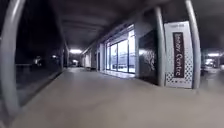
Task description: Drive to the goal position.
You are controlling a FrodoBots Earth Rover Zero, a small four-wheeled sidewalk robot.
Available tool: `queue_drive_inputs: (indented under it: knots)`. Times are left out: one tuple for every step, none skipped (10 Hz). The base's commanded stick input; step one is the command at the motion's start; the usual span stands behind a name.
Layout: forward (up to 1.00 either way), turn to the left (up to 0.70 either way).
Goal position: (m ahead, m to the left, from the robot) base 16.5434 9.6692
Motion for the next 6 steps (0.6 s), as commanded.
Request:
queue_drive_inputs:
  knots:
    - [0.7, 0.24]
    - [0.7, 0.25]
    - [0.7, 0.25]
    - [0.7, 0.19]
    - [0.7, 0.16]
    - [0.7, 0.13]
